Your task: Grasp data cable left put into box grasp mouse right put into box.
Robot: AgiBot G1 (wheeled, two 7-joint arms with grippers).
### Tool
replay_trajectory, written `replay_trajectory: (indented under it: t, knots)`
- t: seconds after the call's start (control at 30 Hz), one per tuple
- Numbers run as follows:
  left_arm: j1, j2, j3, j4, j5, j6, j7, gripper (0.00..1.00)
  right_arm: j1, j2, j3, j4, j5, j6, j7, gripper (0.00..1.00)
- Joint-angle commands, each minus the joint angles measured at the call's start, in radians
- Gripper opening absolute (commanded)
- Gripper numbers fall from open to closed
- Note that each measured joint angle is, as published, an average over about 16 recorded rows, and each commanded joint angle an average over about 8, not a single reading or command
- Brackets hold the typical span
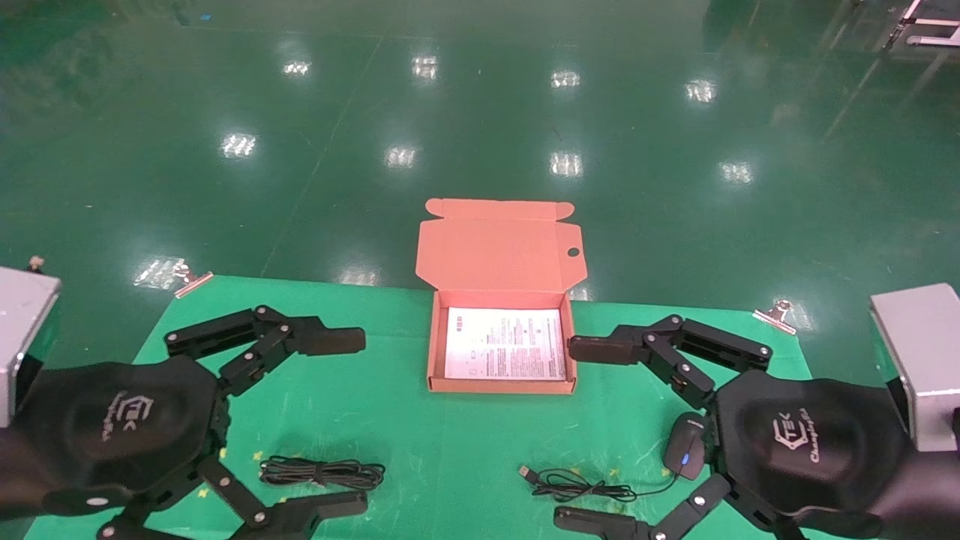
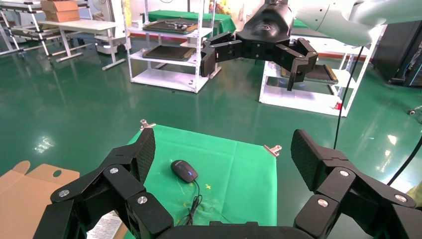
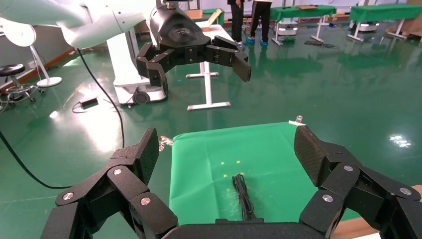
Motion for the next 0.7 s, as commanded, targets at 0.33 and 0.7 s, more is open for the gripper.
replay_trajectory:
  t: [0.33,0.7]
  knots:
    - [0.000,0.000,0.000,0.000,0.000,0.000,0.000,1.00,0.000,0.000,0.000,0.000,0.000,0.000,0.000,1.00]
    - [-0.003,0.000,0.003,-0.002,0.006,0.001,0.001,1.00,0.000,0.001,0.000,-0.001,-0.002,0.001,0.000,1.00]
